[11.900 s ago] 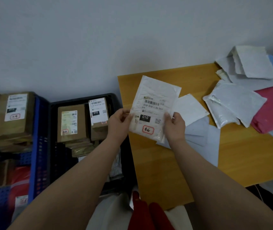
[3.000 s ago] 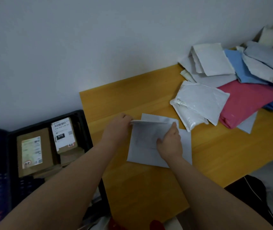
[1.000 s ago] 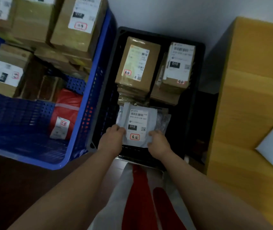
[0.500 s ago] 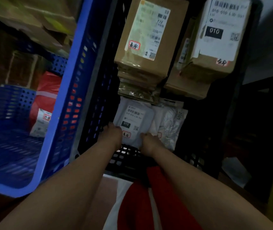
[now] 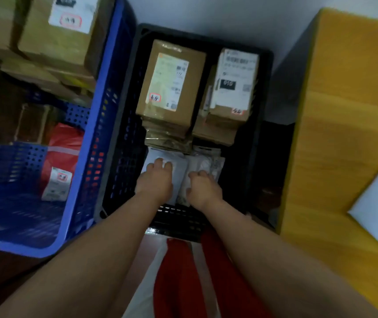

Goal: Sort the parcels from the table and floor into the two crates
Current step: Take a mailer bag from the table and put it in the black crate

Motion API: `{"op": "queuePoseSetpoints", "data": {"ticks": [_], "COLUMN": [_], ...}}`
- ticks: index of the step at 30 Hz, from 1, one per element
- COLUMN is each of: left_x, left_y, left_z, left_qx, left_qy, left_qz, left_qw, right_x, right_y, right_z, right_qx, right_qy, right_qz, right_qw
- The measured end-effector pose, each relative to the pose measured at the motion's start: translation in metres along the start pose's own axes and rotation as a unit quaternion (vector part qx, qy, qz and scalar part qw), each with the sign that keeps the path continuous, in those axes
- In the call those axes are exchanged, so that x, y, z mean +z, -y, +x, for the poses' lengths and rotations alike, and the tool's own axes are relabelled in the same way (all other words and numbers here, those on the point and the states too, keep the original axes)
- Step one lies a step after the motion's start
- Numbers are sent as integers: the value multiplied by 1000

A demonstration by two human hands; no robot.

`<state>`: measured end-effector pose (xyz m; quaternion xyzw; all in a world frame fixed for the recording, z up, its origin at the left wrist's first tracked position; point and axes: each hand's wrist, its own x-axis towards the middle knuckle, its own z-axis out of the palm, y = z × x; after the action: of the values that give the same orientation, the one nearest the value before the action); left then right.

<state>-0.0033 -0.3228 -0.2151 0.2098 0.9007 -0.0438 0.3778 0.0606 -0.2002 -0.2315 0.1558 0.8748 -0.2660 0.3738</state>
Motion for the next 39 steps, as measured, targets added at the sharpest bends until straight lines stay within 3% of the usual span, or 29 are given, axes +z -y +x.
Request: {"op": "queuePoseSetpoints", "data": {"ticks": [10, 17, 25, 31, 34, 37, 39], "left_x": [-101, -128, -92, -77, -73, -73, -79], "left_y": [-130, -252, -365, -413, -424, -430, -430], "left_z": [-55, -69, -82, -81, -82, -81, -77], "left_qx": [179, 321, 441, 401, 375, 386, 397], "left_qy": [-172, -235, -137, -88, -92, -139, -128], "left_qz": [-10, 62, 157, 193, 196, 215, 161], "left_qw": [969, 915, 873, 891, 901, 886, 894], "right_x": [-130, -164, -132, -115, -115, -119, -122], "right_y": [-40, -147, -251, -289, -294, -295, -296], "right_z": [-114, -191, -251, -258, -257, -257, -258], "right_qx": [13, 158, 338, 295, 289, 289, 281], "right_qy": [-244, -374, -371, -312, -327, -352, -379], "right_qz": [-2, 25, 122, 262, 270, 287, 308], "right_qw": [970, 913, 857, 864, 858, 843, 826]}}
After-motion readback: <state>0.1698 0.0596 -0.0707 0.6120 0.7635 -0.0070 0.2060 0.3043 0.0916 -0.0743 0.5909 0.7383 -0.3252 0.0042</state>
